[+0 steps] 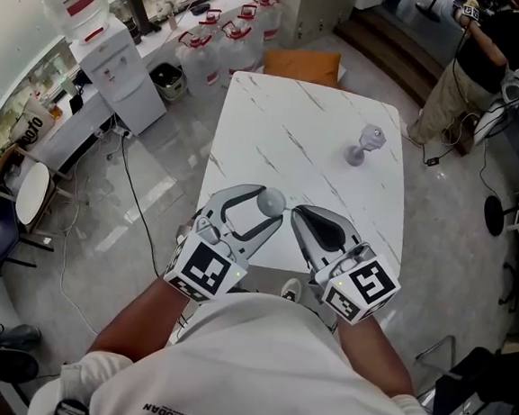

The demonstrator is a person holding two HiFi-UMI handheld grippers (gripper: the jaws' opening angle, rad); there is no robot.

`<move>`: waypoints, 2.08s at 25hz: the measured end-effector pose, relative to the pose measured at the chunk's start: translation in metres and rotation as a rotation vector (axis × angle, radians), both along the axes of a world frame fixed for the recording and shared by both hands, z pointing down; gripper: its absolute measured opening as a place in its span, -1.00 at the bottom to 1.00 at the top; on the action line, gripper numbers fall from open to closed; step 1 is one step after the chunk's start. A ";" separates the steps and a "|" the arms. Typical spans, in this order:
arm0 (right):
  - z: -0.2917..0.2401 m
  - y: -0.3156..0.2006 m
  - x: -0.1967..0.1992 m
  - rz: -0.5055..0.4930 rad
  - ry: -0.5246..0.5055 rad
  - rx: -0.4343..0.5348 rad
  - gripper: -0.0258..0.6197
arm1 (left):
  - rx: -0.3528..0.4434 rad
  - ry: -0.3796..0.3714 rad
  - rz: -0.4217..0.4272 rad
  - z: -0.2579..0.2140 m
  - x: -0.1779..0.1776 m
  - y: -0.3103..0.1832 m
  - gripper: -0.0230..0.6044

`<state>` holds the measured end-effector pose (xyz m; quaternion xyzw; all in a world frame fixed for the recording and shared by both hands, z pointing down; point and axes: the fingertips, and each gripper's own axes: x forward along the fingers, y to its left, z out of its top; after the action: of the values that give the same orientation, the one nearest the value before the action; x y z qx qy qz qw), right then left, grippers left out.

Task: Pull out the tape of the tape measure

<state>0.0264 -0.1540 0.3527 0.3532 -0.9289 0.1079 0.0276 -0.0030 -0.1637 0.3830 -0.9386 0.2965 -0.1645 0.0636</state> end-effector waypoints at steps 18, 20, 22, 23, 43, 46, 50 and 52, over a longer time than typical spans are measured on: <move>-0.006 -0.013 0.041 0.120 -0.028 0.016 -0.85 | 0.012 0.027 -0.066 -0.014 -0.019 -0.021 -0.22; -0.005 -0.013 0.043 0.122 -0.027 0.020 -0.85 | 0.016 0.026 -0.063 -0.014 -0.019 -0.021 -0.22; -0.005 -0.012 0.043 0.123 -0.025 0.022 -0.85 | 0.018 0.026 -0.061 -0.015 -0.019 -0.021 -0.22; -0.005 -0.012 0.043 0.123 -0.022 0.023 -0.85 | 0.020 0.024 -0.059 -0.015 -0.019 -0.020 -0.22; -0.001 -0.013 0.077 0.197 -0.015 0.003 -0.85 | 0.019 0.017 -0.118 -0.017 -0.041 -0.034 -0.22; -0.001 -0.012 0.079 0.206 -0.008 0.007 -0.86 | 0.023 0.010 -0.113 -0.017 -0.042 -0.032 -0.22; -0.001 -0.013 0.085 0.239 0.005 0.017 -0.86 | 0.026 0.006 -0.117 -0.016 -0.042 -0.031 -0.22; 0.001 -0.015 0.093 0.271 0.003 0.006 -0.86 | 0.020 0.010 -0.134 -0.015 -0.046 -0.032 -0.22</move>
<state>0.1191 -0.1685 0.3540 0.4758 -0.8729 0.1071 0.0131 -0.0495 -0.1958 0.3685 -0.9168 0.3606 -0.1609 0.0602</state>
